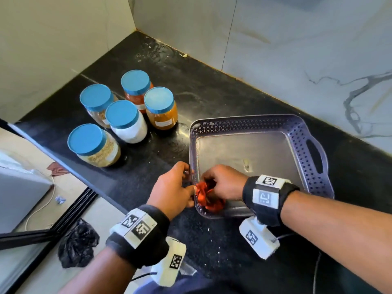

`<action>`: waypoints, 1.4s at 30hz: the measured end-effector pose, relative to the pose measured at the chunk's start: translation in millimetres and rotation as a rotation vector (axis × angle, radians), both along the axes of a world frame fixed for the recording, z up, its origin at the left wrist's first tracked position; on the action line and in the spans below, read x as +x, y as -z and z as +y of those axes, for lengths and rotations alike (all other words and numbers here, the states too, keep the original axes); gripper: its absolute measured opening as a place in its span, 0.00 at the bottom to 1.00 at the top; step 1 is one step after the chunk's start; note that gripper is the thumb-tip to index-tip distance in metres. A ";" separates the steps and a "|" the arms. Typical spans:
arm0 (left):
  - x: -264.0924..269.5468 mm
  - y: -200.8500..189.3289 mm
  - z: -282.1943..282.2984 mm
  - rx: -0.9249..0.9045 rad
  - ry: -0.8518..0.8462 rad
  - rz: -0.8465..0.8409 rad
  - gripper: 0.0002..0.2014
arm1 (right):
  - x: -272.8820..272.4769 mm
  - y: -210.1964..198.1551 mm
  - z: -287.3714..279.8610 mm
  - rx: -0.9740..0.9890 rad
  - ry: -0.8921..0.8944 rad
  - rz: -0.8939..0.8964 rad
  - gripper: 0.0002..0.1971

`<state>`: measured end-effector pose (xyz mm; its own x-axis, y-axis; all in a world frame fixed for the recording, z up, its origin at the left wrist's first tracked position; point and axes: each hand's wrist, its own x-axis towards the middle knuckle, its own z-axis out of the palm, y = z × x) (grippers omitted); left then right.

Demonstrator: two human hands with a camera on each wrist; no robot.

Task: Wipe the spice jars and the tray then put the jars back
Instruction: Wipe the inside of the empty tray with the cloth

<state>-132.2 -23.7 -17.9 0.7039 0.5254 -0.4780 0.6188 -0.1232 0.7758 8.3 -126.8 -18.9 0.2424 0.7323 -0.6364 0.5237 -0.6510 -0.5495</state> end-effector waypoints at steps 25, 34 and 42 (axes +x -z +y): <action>5.8 -6.8 -4.2 -0.171 0.034 0.114 0.07 | -5.0 -26.1 -46.5 -0.099 -0.266 -0.134 0.15; 18.2 -11.9 4.3 -0.019 0.104 0.176 0.09 | -20.1 -13.7 -45.2 0.059 0.056 0.134 0.13; 20.2 -14.4 1.4 -0.107 0.076 0.152 0.09 | -24.0 -8.2 -44.2 0.081 0.037 -0.035 0.03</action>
